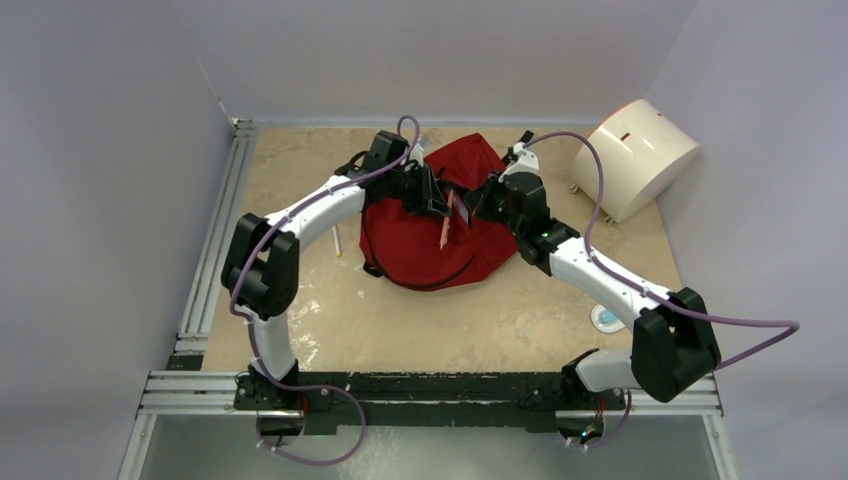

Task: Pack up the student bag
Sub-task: Place the stationery in the student bag.

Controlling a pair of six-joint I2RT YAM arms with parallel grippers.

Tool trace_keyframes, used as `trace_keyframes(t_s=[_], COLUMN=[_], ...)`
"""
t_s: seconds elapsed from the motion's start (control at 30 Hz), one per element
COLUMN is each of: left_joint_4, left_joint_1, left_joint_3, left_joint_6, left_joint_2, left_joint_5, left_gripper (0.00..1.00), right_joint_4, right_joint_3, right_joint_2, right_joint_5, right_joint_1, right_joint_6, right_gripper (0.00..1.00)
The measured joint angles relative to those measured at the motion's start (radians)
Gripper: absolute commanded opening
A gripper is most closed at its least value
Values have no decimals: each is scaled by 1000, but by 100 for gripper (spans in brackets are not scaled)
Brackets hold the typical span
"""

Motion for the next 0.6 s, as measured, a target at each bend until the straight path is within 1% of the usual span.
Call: trace_keyframes(t_s=[0.23, 0.6], left_joint_4=[1, 32], left_joint_1=[0, 0], left_joint_3=[66, 153], left_joint_6=[-15, -87], left_joint_2=[86, 149], left_joint_5=[1, -6], left_gripper=[4, 3], right_joint_4=[7, 19], right_joint_3=[-8, -14], right_joint_2=[0, 0], right_joint_5=[-3, -11], right_joint_1=[0, 0], right_joint_6=[0, 0], right_gripper=[0, 0])
